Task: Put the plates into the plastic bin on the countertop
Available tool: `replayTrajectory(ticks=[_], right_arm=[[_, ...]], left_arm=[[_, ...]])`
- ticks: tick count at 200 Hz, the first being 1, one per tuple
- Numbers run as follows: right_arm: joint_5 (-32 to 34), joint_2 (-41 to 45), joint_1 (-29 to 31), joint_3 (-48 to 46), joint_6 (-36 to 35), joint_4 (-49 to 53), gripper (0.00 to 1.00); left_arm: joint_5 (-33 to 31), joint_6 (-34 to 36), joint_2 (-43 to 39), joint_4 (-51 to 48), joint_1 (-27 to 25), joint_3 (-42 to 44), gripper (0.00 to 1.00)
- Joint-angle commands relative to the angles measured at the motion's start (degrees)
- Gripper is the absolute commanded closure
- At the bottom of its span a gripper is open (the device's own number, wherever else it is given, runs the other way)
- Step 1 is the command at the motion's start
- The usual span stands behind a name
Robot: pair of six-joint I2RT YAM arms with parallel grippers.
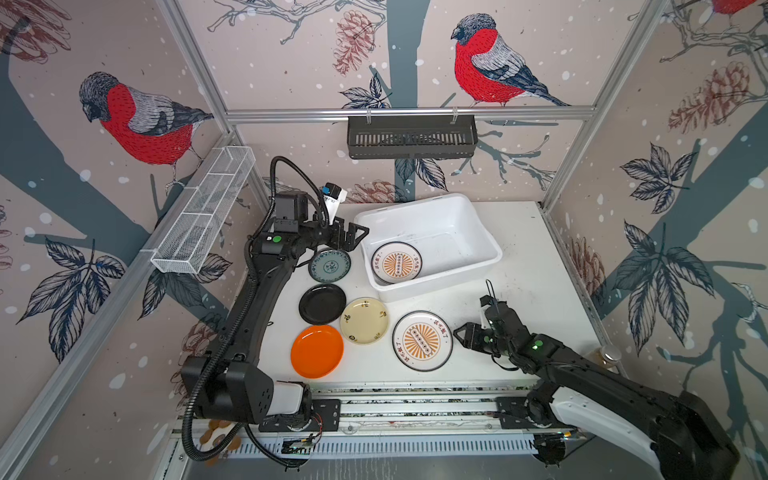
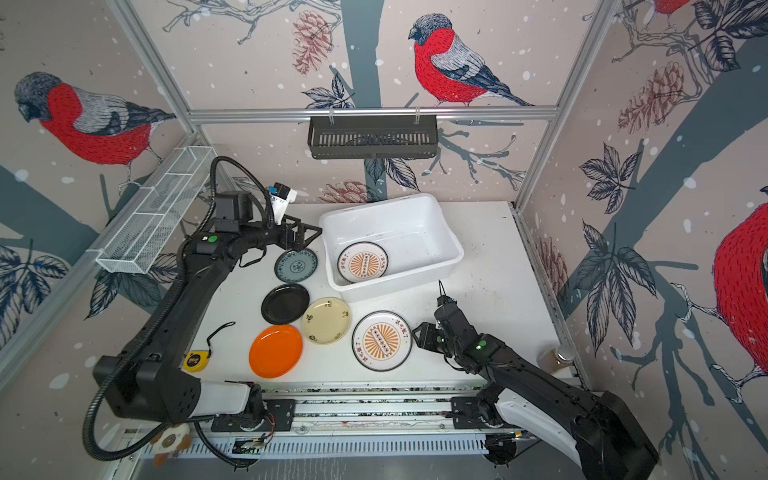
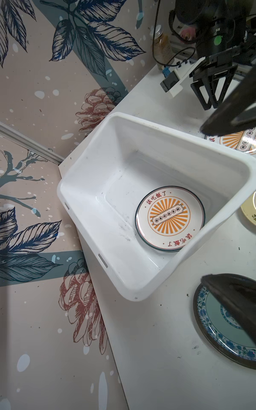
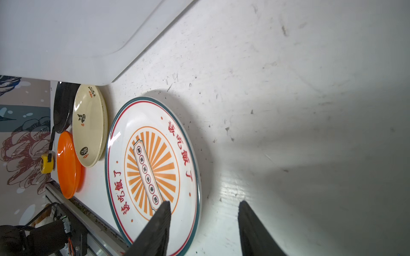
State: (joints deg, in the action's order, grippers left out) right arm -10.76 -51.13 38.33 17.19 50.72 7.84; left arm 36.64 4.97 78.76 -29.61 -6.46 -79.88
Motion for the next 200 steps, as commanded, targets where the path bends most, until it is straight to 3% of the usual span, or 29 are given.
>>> replayTrajectory(ticks=[1,118,200], right_arm=[[-3.7,0.3,-1.1,-0.9,-1.1,-3.1,0.5],[-13.7,-2.6,-4.1,-5.8,-1.2,-11.6,0.56],[-15.2,-8.6,-4.3,-5.9,-1.5,-16.3,0.6]], left_arm=[[2.5,1.2,-0.5,3.0,0.0,0.7,0.04],[6.1,-0.2,0.3,5.4,0.0,3.2,0.04],[6.4,0.3,0.3,5.6,0.0,3.7,0.04]])
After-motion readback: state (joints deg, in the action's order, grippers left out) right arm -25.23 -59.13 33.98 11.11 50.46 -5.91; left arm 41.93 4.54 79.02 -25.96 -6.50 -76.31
